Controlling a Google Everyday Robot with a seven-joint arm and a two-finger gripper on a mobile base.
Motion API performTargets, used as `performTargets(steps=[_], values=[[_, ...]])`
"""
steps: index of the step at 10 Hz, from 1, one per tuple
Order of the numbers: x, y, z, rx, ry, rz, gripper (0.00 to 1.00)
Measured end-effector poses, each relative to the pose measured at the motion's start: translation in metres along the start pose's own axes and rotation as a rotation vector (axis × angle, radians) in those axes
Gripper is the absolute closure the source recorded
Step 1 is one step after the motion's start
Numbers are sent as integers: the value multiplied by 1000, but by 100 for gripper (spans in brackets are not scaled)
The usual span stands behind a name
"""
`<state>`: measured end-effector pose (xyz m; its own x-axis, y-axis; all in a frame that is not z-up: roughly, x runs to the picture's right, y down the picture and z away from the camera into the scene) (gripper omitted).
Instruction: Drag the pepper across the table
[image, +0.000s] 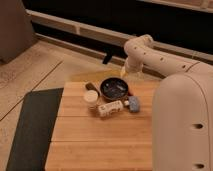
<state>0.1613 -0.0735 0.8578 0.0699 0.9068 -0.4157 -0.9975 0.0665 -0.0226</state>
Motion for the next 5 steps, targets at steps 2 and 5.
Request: performTargets(steps=[2, 5], values=[[0, 3, 0, 5, -2, -9, 35], [2, -43, 19, 175, 28, 28, 35]])
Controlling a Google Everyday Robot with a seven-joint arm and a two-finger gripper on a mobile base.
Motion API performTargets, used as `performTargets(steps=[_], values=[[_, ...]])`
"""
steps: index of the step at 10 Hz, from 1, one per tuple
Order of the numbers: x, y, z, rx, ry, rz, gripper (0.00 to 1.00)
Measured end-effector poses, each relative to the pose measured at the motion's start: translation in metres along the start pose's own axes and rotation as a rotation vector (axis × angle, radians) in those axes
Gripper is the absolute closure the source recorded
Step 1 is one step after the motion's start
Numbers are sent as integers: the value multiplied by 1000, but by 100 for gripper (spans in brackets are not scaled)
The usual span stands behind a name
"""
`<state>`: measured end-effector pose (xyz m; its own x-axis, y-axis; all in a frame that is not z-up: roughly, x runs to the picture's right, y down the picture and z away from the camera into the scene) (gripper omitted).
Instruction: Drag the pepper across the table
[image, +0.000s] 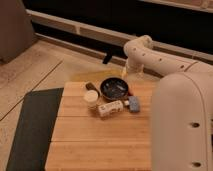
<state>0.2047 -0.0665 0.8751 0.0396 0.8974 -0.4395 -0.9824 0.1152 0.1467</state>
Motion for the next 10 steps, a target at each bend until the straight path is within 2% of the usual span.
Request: performTargets(steps=[2, 4, 5, 6, 8, 10], values=[[-10, -29, 15, 94, 15, 42, 35], [-16, -39, 33, 131, 45, 79, 35], [-14, -38, 45, 136, 72, 92, 35], [-8, -36, 63, 134, 120, 108, 35], [8, -31, 94, 99, 221, 141, 35], [14, -29, 111, 76, 285, 158, 35]])
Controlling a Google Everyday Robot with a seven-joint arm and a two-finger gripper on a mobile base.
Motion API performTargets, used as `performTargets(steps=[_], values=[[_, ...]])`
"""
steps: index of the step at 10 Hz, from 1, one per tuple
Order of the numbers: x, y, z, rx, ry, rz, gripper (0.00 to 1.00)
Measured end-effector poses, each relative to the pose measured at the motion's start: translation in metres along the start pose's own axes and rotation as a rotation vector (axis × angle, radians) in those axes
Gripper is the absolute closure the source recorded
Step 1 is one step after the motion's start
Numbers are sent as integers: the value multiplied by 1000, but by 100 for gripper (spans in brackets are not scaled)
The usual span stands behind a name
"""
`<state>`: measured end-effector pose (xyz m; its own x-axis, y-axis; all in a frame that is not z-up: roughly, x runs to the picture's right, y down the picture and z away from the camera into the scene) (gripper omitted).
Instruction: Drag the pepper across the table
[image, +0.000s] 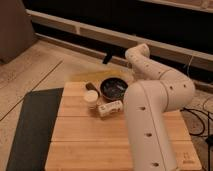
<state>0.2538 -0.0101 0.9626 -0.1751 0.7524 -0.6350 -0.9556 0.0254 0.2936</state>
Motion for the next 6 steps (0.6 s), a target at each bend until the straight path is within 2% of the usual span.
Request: performTargets(steps=[2, 3, 6], values=[[4, 7, 9, -42, 52, 3, 35], [10, 16, 15, -80, 90, -18, 35], [19, 34, 23, -144, 144, -95, 35]])
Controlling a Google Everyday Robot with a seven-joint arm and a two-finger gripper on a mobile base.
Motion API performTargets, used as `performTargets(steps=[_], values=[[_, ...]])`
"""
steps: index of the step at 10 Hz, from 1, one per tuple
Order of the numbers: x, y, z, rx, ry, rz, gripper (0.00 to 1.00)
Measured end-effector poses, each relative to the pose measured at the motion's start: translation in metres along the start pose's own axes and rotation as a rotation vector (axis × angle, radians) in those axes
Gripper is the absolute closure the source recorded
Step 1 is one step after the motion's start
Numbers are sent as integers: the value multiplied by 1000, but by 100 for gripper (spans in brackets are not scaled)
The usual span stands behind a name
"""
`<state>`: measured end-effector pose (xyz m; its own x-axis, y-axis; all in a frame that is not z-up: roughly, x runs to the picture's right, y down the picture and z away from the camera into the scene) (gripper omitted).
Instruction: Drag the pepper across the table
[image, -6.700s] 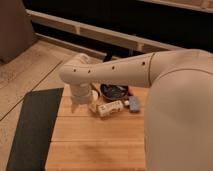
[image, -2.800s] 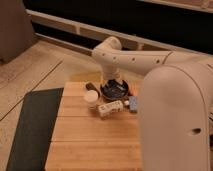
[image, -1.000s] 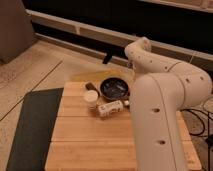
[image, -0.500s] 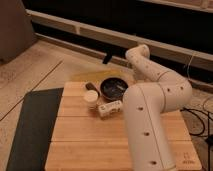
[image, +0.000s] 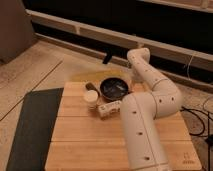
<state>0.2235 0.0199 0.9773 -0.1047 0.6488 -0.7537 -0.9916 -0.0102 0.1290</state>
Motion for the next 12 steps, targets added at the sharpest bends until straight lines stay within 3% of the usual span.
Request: performTargets(steps=[3, 7, 9, 12], values=[[-5, 9, 0, -27, -5, -78, 35], [-8, 19, 4, -16, 2, -203, 36], [-11, 27, 12, 21, 8, -272, 57], [-9, 22, 24, 32, 21, -279, 90]])
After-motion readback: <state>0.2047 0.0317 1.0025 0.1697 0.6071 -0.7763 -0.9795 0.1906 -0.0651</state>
